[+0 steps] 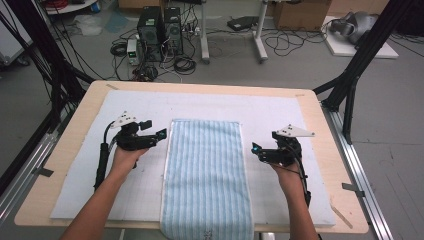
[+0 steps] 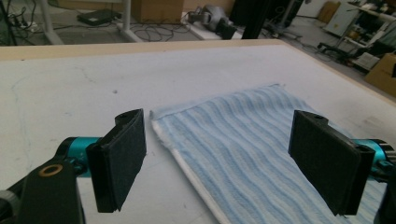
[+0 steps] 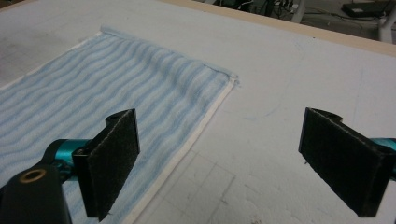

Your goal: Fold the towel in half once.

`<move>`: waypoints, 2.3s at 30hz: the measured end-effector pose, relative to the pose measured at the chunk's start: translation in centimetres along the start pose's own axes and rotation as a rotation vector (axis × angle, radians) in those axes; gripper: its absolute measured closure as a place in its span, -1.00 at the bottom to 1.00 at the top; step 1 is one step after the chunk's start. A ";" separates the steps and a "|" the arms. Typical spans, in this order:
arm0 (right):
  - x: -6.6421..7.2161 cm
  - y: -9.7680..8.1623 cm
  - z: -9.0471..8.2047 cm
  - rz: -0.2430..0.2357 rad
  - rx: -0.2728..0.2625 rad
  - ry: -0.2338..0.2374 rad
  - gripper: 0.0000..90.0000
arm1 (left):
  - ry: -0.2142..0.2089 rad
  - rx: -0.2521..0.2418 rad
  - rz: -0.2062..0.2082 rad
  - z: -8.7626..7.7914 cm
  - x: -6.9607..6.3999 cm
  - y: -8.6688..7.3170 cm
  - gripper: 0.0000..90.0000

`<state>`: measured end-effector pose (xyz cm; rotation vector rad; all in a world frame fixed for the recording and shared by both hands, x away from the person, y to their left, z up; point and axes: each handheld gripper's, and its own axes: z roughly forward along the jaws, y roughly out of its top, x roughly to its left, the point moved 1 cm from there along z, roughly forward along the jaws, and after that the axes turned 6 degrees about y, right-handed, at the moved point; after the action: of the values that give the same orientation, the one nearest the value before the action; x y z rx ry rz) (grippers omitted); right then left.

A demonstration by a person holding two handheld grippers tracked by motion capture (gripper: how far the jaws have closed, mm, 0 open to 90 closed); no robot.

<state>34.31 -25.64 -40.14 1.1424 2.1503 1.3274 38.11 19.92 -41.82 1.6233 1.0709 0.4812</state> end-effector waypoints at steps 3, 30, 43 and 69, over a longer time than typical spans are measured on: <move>-0.1 0.5 0.8 0.009 0.011 0.007 -0.74 | 0.025 0.031 -0.010 0.8 0.4 -0.2 -0.54; 0.1 1.0 9.4 0.069 0.225 -0.014 -0.35 | 0.183 0.298 0.120 6.4 -1.2 -2.1 0.60; 1.0 1.1 11.4 0.035 0.298 -0.035 0.25 | 0.136 0.303 0.074 6.4 -1.3 -2.1 0.98; 2.2 2.8 9.1 -0.004 0.179 0.000 0.90 | 0.008 0.186 -0.103 4.0 -0.3 0.7 0.98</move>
<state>40.26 -18.10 -41.96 1.2033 2.3081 1.1511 41.27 17.41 -42.45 1.7192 1.2280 0.3275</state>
